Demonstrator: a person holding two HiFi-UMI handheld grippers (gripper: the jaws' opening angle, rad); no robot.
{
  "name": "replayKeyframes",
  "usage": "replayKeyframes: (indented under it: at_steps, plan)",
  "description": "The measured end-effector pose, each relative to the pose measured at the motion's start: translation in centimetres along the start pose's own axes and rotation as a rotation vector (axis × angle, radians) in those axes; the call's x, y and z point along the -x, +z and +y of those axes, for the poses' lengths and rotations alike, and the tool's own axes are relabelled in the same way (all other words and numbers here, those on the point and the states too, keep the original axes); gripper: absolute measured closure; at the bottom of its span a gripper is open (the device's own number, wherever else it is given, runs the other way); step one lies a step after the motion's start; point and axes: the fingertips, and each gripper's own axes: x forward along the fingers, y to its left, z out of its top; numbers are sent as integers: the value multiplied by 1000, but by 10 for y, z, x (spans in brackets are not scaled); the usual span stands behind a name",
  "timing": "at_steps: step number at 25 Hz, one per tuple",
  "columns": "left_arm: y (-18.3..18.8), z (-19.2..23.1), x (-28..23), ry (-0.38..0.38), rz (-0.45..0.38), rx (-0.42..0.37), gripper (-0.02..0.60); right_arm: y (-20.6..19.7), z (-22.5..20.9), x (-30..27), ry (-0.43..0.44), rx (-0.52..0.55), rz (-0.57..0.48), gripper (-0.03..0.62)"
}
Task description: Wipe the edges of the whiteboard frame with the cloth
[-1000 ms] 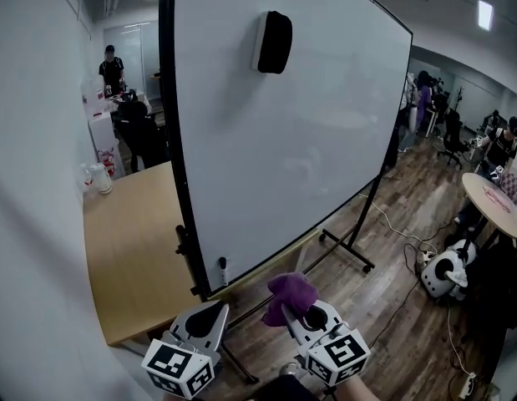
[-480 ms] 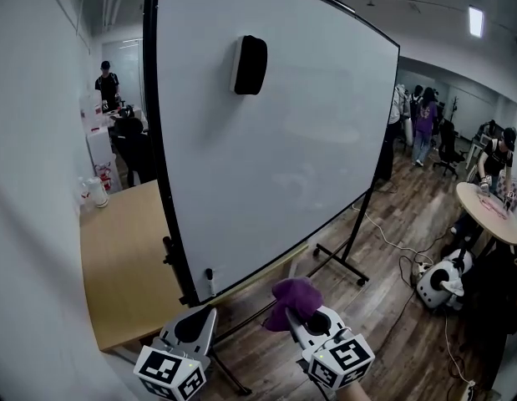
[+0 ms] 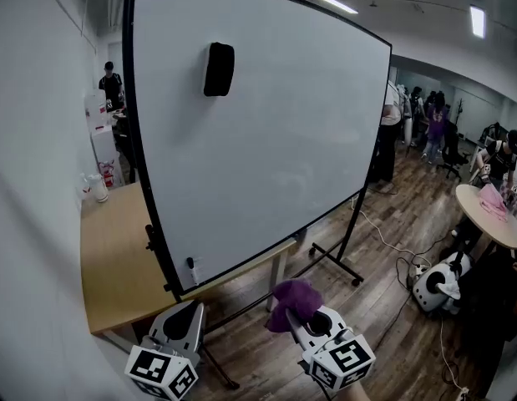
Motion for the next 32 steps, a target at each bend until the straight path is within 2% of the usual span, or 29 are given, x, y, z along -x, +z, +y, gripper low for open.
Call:
replayKeyframes:
  at_steps: [17, 32]
  plan:
    - [3, -84, 28, 121, -41, -20, 563, -1, -45, 96, 34, 7, -23, 526]
    - [-11, -132, 23, 142, -18, -23, 563, -9, -69, 136, 45, 1, -40, 526]
